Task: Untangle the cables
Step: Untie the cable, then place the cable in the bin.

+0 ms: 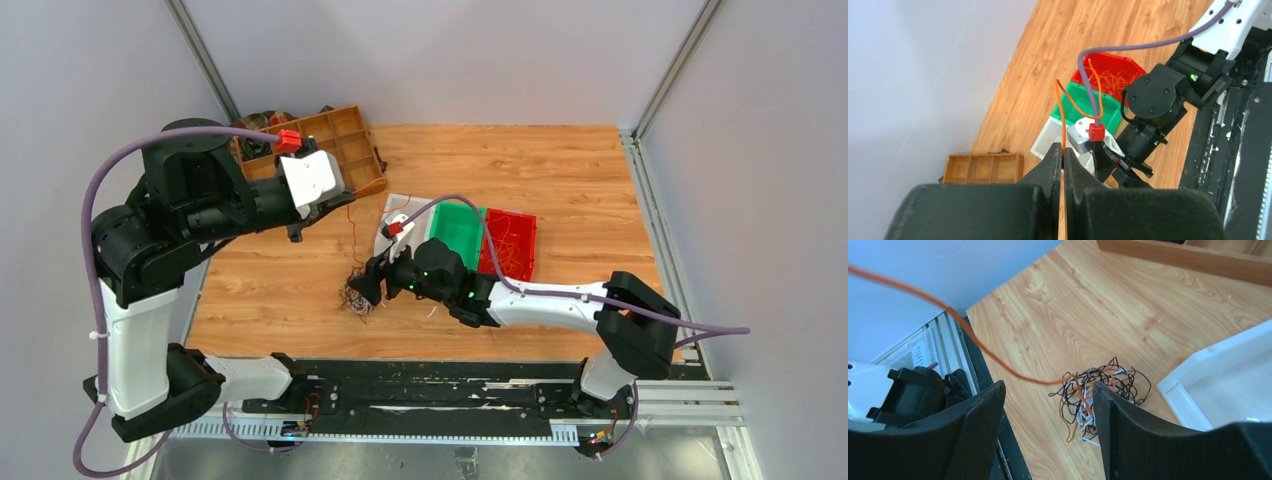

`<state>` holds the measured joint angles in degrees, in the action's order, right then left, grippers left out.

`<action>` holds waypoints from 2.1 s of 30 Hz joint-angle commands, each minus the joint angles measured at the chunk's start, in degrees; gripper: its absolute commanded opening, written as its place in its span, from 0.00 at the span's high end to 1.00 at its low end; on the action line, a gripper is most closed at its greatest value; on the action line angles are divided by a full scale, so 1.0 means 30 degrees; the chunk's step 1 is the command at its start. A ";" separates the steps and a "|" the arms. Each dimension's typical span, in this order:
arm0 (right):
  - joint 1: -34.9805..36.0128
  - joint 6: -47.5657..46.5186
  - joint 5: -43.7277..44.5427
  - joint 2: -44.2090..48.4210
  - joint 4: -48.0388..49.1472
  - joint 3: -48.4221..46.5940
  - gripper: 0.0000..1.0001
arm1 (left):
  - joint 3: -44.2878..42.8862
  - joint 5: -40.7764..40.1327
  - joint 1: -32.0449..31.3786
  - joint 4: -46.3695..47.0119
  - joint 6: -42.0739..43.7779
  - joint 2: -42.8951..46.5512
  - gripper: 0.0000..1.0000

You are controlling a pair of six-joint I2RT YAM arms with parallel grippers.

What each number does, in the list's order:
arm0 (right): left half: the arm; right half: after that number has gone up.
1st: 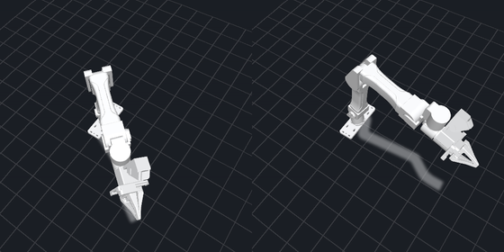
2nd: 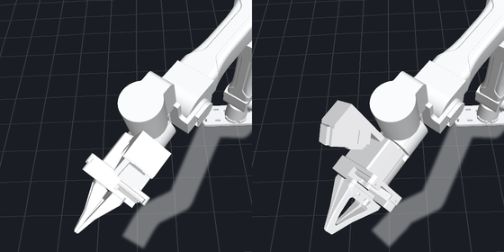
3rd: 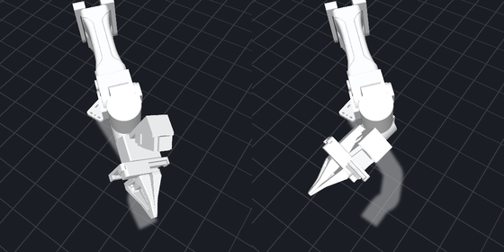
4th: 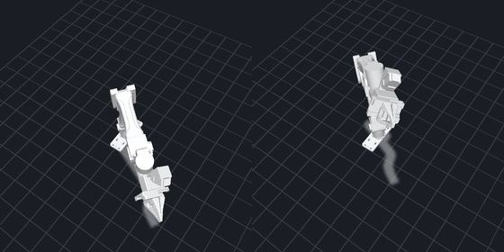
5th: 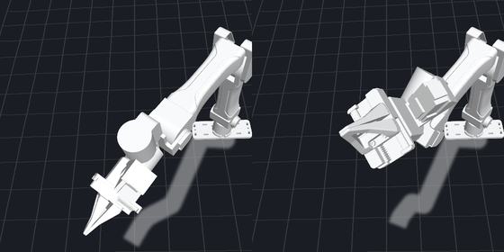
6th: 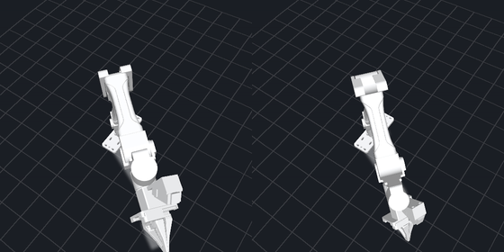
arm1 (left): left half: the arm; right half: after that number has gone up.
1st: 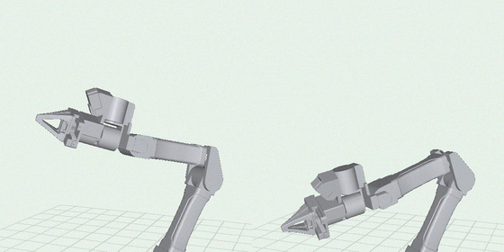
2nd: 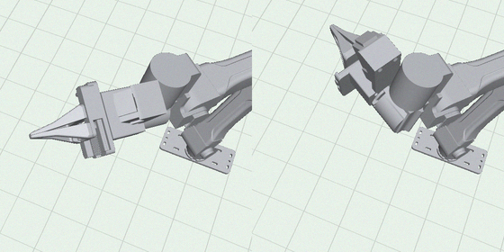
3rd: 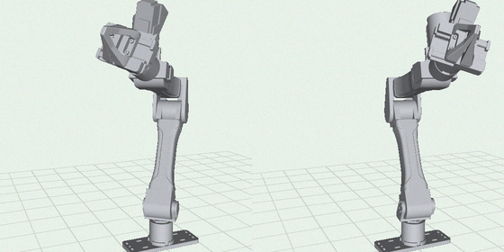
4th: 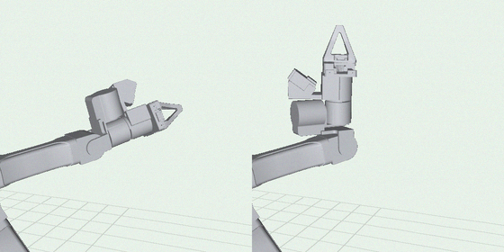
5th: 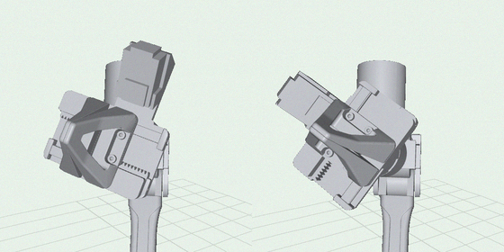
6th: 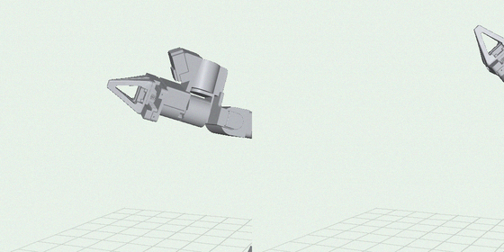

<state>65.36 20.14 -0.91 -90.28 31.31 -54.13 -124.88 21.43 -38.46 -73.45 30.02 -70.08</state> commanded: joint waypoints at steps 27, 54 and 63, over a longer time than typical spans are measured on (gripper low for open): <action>0.0098 -0.2059 0.2761 0.4476 -0.2687 0.2382 0.27 | 0.1394 -0.0546 -0.0159 0.4726 -0.0805 0.2576 1.00; -0.1778 -0.5693 -0.2118 0.9939 -1.0056 -0.3483 0.20 | 0.5535 0.1280 -0.0159 0.4706 -0.0038 0.4251 0.99; -0.1778 -0.3586 -0.6863 0.6665 -0.8804 -0.5590 0.20 | 0.5787 0.1984 -0.0159 0.4704 -0.0202 0.4377 0.99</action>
<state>60.55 5.21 -13.21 -67.09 1.85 -68.60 -107.96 25.54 -38.46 -60.34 29.43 -57.47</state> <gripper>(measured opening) 0.806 0.025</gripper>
